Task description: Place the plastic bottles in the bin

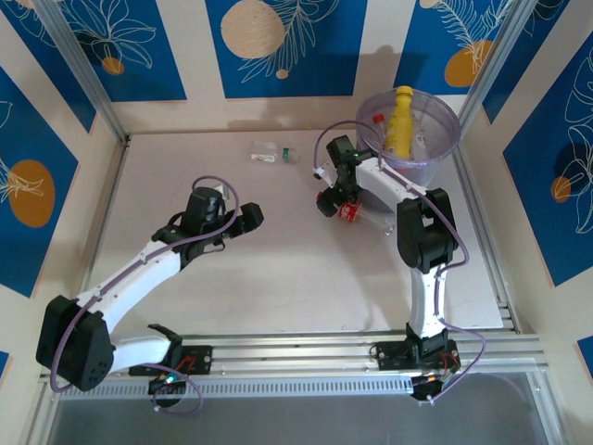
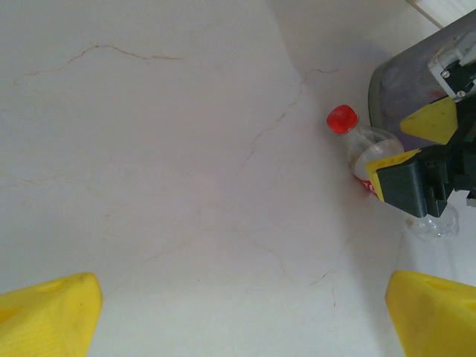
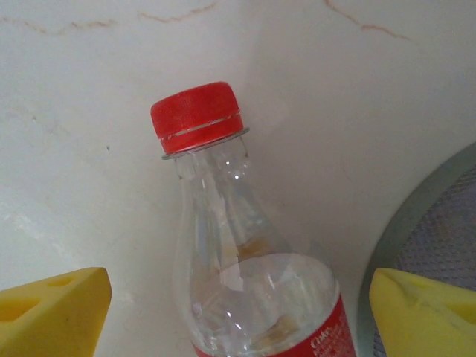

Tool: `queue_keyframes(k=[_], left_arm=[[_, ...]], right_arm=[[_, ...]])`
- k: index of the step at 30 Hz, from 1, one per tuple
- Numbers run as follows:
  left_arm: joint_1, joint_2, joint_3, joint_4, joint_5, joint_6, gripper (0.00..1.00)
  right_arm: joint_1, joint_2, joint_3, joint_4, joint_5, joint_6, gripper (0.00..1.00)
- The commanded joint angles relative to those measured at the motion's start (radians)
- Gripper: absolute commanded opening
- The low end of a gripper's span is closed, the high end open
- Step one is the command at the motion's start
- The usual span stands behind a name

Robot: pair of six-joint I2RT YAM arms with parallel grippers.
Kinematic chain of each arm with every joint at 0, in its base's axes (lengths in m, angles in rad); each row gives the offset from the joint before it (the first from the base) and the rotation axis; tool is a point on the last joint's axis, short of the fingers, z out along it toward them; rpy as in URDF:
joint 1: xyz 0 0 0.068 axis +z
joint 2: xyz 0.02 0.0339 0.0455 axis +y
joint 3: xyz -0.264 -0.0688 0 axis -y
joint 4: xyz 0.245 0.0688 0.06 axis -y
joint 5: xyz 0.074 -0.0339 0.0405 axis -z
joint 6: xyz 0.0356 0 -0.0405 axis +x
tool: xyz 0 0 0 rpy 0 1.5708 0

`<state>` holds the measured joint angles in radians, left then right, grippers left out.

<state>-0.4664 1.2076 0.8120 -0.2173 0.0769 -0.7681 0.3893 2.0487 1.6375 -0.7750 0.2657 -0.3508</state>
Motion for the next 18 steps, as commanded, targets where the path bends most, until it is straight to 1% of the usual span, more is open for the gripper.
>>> queue_keyframes(k=[1,9,18], left_arm=[[0.015,-0.018,-0.013,0.016,0.015,0.003,0.97],[0.021,-0.016,-0.013,0.026,0.024,0.000,0.97],[0.026,-0.022,-0.021,0.034,0.027,-0.008,0.97]], right_arm=[[-0.007,0.036,-0.007,-0.039,-0.050,-0.009,0.90],[-0.003,0.079,-0.010,-0.068,-0.101,-0.004,0.89],[0.010,0.091,-0.024,-0.056,-0.107,0.010,0.78]])
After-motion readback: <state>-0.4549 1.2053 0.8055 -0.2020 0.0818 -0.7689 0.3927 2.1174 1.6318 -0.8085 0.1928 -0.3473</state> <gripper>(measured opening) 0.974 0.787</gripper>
